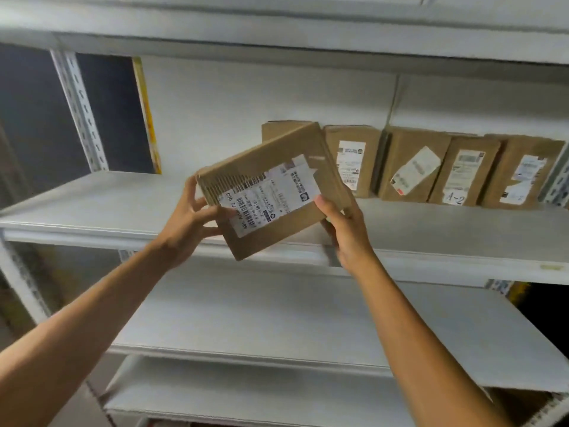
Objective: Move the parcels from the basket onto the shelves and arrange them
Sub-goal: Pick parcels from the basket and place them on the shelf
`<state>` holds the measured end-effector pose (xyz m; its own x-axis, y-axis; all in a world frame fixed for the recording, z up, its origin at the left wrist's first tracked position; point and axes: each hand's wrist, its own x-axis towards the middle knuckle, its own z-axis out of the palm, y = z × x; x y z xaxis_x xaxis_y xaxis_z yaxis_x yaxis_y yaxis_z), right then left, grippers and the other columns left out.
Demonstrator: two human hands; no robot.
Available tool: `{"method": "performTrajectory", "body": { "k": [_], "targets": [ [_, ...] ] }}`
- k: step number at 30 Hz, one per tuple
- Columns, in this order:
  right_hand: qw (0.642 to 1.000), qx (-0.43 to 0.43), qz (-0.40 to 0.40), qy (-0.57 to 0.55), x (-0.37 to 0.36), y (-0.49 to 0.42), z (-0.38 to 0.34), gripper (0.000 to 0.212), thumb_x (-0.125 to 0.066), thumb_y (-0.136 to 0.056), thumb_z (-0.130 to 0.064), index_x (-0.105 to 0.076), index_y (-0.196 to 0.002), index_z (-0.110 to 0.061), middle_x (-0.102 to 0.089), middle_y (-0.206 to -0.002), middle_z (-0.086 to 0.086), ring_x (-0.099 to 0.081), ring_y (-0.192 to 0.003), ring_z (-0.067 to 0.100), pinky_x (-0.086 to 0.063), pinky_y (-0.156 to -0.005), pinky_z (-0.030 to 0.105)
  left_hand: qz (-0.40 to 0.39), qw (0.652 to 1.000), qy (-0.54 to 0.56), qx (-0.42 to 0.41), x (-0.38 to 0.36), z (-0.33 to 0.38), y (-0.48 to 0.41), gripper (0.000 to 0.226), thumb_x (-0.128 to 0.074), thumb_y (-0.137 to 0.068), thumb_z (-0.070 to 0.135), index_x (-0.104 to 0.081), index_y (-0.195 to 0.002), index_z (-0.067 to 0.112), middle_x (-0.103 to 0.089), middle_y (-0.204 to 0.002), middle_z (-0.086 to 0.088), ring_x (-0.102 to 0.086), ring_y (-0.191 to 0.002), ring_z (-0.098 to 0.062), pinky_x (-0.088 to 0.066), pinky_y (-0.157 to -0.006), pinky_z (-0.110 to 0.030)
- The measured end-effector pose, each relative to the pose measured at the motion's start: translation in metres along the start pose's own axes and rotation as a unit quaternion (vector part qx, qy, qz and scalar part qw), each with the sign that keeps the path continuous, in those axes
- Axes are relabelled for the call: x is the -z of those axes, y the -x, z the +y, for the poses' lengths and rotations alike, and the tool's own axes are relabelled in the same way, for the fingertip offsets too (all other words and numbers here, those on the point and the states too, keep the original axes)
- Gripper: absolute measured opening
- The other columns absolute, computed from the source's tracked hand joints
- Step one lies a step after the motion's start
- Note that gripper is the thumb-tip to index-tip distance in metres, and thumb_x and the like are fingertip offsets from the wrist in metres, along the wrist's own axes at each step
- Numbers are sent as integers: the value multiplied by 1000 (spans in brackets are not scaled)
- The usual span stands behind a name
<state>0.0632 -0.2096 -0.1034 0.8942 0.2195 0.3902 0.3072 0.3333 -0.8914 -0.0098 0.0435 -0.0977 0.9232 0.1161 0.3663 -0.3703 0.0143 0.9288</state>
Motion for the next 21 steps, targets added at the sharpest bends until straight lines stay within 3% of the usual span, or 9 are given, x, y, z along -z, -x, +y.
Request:
{"method": "performTrajectory", "body": {
  "k": [2,5,8,11,14,17,21],
  "targets": [
    [998,-49,-24,-22,-12,-17,7,44,-77,-78,-28,-60,-119,-34,-70,-118,-1,-62,-116,19,-51,-96,34,33,999,0,6,13,-1,-4,80,-82,-54,26,-40,-122,35,-70,-105,-5,-67,-102,-24,-58,-70,-42],
    [986,-138,-60,-65,-33,-37,22,58,-71,-86,-21,-44,-137,-28,-64,-125,11,-63,-115,31,-50,-94,40,92,996,10,10,27,-6,-8,89,-85,-53,27,-35,-126,32,-71,-104,-6,-68,-102,-26,-58,-71,-48],
    [972,-187,-135,-49,-60,-46,37,75,-69,-87,-32,-26,-148,-30,-61,-128,14,-66,-104,29,-56,-85,40,135,990,27,-4,27,-12,-13,99,-87,-53,30,-27,-131,30,-73,-97,0,-69,-100,-24,-57,-71,-50],
    [974,-148,-170,-6,-87,-50,50,77,-72,-81,-38,-27,-143,-41,-68,-121,0,-68,-104,27,-57,-82,46,157,987,12,16,26,-20,-19,96,-87,-55,34,-26,-129,26,-70,-106,-5,-68,-103,-24,-57,-79,-47],
    [984,-109,-134,-51,-98,-61,60,68,-76,-79,-24,-39,-137,-30,-73,-107,-7,-70,-99,17,-59,-71,37,184,976,-105,39,39,-20,-22,84,-78,-56,57,-39,-122,21,-59,-118,-7,-65,-102,-10,-52,-91,-36],
    [990,-68,-120,-22,-101,-77,71,62,-73,-85,-14,-44,-137,-27,-71,-115,1,-68,-103,15,-57,-87,40,182,967,-179,19,59,-21,-28,75,-74,-58,61,-48,-116,21,-62,-115,-2,-64,-100,-8,-50,-75,-19],
    [992,-18,-113,60,-111,-98,82,66,-73,-87,-15,-40,-144,-24,-67,-119,0,-67,-99,2,-54,-80,17,130,977,-167,-3,80,-29,-49,81,-79,-63,46,-39,-133,37,-63,-114,2,-67,-99,-15,-56,-67,-21]
  ]
}}
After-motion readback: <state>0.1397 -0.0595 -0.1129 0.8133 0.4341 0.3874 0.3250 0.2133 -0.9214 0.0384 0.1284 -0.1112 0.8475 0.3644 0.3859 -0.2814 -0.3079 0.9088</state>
